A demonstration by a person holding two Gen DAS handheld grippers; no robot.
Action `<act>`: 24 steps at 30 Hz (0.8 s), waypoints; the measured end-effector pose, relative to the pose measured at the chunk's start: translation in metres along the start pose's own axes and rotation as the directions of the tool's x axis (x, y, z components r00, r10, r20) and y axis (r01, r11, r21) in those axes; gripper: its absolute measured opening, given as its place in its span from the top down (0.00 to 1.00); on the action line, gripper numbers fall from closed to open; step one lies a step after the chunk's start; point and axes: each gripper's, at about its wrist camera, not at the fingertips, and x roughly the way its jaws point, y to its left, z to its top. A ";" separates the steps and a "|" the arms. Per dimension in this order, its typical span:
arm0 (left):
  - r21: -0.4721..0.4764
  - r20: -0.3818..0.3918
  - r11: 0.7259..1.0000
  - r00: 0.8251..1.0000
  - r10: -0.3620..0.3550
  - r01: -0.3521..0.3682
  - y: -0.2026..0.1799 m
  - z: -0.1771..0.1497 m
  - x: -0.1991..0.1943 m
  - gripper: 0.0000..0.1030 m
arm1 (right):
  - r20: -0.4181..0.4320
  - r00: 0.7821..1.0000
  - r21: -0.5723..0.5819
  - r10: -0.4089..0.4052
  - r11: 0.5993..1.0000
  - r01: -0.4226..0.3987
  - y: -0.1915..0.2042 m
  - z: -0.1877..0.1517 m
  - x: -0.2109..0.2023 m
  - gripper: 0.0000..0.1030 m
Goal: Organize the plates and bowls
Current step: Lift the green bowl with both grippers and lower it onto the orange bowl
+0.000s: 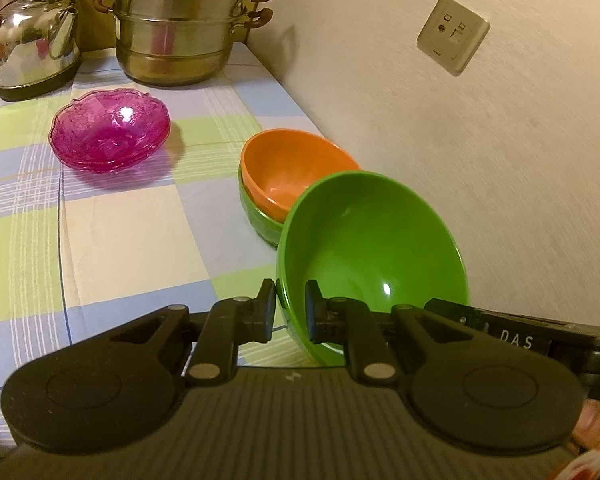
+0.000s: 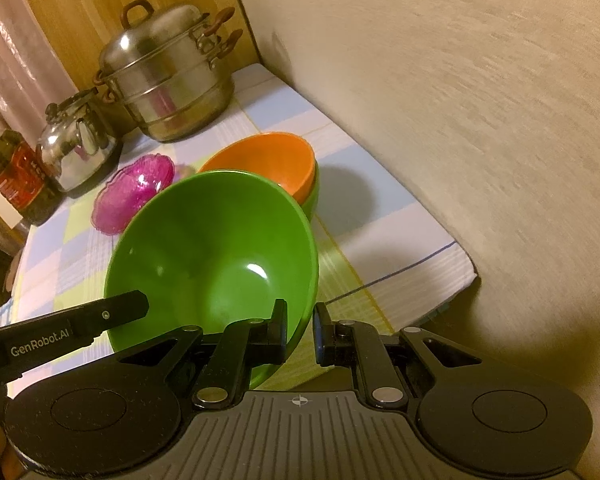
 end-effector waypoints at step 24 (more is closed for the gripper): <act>-0.022 0.001 1.000 1.000 -0.003 0.003 0.009 0.102 0.072 0.87 | 0.051 0.999 -0.052 -0.006 0.999 0.009 0.011 0.108 0.056 0.88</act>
